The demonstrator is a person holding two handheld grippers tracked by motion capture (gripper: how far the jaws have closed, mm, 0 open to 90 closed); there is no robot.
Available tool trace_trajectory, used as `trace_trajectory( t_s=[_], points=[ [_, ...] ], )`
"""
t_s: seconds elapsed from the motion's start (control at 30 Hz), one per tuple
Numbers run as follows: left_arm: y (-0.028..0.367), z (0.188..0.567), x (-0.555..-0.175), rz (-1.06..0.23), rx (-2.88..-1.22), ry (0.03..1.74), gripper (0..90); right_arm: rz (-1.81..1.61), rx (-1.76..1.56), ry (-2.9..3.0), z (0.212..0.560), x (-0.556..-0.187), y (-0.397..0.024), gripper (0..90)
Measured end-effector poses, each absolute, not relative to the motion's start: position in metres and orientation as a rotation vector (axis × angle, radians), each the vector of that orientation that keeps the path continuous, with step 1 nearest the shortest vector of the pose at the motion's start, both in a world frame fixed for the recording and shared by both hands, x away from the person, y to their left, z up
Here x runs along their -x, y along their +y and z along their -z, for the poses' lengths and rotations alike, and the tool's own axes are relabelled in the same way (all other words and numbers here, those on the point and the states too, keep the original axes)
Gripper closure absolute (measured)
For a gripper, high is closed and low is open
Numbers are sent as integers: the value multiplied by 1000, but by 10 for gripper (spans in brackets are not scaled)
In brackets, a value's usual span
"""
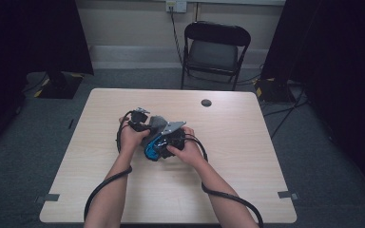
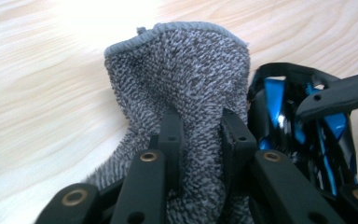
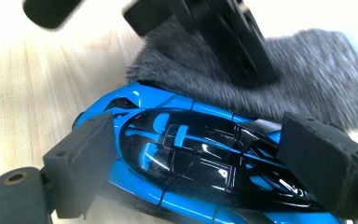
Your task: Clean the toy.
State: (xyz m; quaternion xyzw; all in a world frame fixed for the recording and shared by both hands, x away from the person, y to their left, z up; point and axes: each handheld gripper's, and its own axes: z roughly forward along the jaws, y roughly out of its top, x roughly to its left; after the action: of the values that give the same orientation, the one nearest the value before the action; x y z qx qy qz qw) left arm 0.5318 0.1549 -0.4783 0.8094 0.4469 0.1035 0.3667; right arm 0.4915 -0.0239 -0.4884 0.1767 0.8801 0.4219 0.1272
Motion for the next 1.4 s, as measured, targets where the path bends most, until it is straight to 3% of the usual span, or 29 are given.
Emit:
trace_trajectory(
  t_s=[0.37, 1.4],
  points=[
    [153, 483, -530, -270, -2017, 1192, 722, -1229, -520, 2556, 489, -492, -24, 107],
    [181, 476, -501, -256, -2105, 1181, 738, -1196, -524, 2581, 486, -492, -22, 107]
  ],
)
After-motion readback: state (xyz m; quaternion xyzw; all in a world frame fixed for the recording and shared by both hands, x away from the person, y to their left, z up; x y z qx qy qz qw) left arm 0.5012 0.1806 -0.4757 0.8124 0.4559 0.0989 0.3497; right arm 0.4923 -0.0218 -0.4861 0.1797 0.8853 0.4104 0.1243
